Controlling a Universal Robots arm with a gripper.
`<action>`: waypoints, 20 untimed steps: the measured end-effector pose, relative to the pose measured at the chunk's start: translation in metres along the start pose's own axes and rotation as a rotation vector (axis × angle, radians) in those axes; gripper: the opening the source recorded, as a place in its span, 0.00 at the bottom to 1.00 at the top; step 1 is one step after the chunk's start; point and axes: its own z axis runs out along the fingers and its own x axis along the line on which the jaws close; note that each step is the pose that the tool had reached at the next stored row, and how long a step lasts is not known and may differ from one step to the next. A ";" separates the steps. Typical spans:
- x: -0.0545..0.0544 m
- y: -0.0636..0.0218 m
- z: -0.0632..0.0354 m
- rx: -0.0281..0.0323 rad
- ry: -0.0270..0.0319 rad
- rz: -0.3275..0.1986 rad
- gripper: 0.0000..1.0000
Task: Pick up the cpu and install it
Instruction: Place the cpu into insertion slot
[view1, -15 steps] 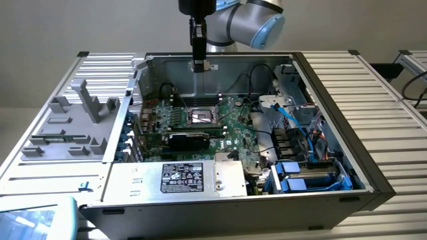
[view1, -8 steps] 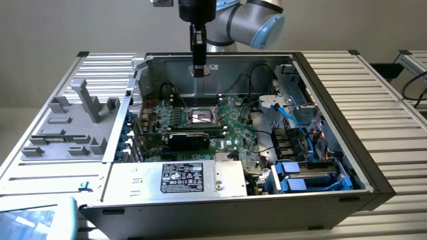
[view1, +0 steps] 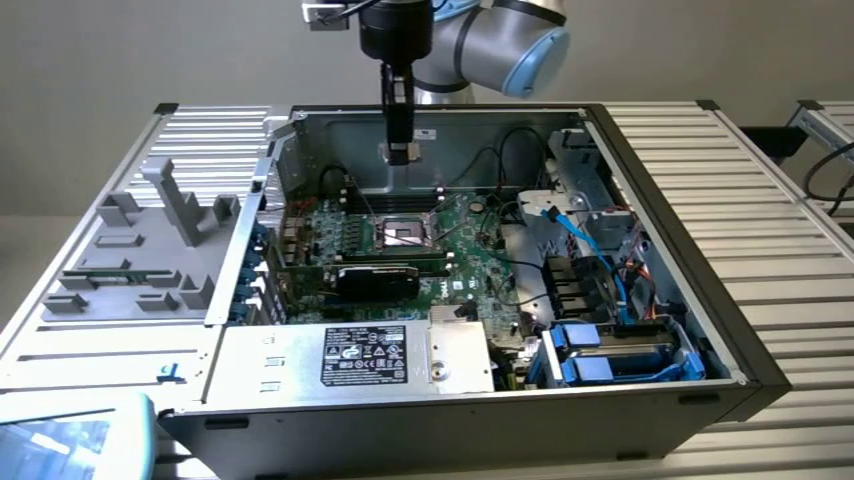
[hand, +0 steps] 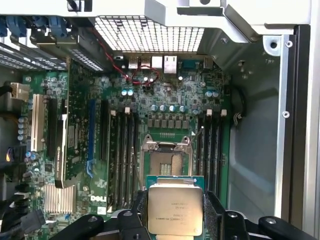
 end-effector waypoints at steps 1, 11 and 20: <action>0.001 -0.0005 0.0013 -0.0007 -0.0024 0.000 0.55; 0.006 -0.0032 0.0183 -0.0079 -0.0071 0.000 0.55; 0.009 -0.0049 0.0348 -0.0142 -0.0073 -0.001 0.55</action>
